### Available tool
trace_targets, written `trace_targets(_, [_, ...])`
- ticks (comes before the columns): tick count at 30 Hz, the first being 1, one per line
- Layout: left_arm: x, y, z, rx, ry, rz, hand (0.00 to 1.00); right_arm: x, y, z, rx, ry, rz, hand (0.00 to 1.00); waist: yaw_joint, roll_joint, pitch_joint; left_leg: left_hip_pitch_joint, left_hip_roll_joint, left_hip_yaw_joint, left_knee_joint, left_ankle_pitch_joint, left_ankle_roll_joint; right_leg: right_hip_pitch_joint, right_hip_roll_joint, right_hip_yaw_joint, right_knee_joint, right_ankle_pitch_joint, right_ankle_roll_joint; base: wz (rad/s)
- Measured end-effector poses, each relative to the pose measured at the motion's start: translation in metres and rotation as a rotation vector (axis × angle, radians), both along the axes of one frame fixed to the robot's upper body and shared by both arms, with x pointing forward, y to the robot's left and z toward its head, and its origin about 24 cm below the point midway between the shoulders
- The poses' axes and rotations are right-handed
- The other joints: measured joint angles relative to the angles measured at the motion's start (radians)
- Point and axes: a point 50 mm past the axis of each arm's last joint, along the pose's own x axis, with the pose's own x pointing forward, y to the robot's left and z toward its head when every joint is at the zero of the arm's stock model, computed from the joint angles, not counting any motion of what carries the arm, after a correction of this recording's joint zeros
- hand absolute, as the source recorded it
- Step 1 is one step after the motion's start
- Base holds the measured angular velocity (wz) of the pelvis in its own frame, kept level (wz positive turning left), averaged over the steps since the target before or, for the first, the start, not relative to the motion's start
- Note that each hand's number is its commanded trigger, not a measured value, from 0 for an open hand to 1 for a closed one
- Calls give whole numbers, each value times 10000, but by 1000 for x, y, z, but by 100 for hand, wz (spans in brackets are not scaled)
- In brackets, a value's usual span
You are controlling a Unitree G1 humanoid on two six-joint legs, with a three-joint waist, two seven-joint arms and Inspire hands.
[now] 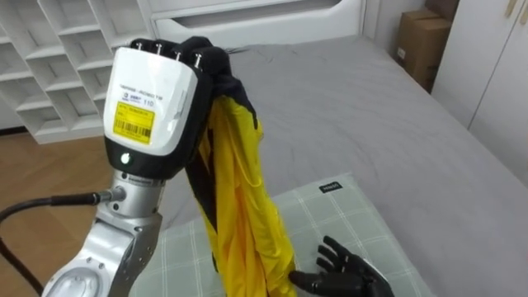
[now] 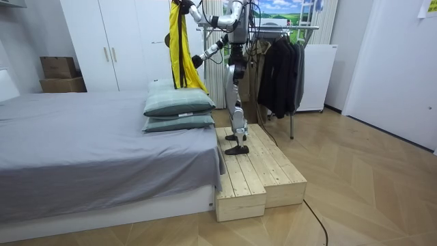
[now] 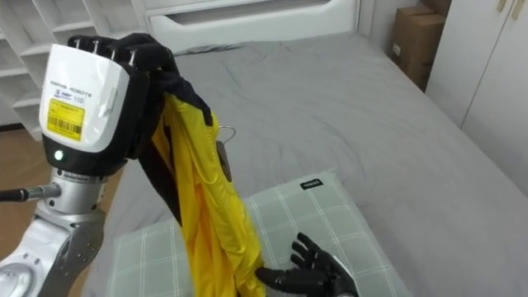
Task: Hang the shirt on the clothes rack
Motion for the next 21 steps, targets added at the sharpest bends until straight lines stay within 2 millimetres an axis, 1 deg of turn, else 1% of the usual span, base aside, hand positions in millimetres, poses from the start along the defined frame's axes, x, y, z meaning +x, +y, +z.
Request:
trace_targets(2, [1,-2,0,11,-12,-59,100,9,3,8,240,-240,-61,0,64,0,0,2,-2,-2,-1,0,0,0,-3,-10,2,0,0,0])
trace_targets(5, [2,-4,1,-1,-72,2,100,16,8,13,506,-348,-161,0,147,-1,-1,5,-5,-31,11,0,0,6,-10,-64,3,0,0,1])
trace_targets(8, [3,-7,-1,10,14,89,100,16,13,15,674,-372,-138,0,160,-3,-2,3,-16,-99,36,0,0,45,-24,-220,10,0,0,8])
trace_targets(15, [5,-8,-3,3,115,311,100,18,23,19,759,-420,273,0,181,-9,-7,-29,-10,-97,58,0,0,19,-25,-260,19,0,0,1])
trace_targets(17, [7,-11,-2,17,116,427,100,18,25,20,1250,-282,57,0,272,-13,-11,-29,-10,-97,70,0,0,20,-25,-282,18,-1,0,0])
trace_targets(21, [7,-14,-2,80,97,475,100,17,25,19,1482,-119,-24,0,370,-14,-14,-48,-12,-122,126,0,0,35,-27,-313,27,0,0,1])
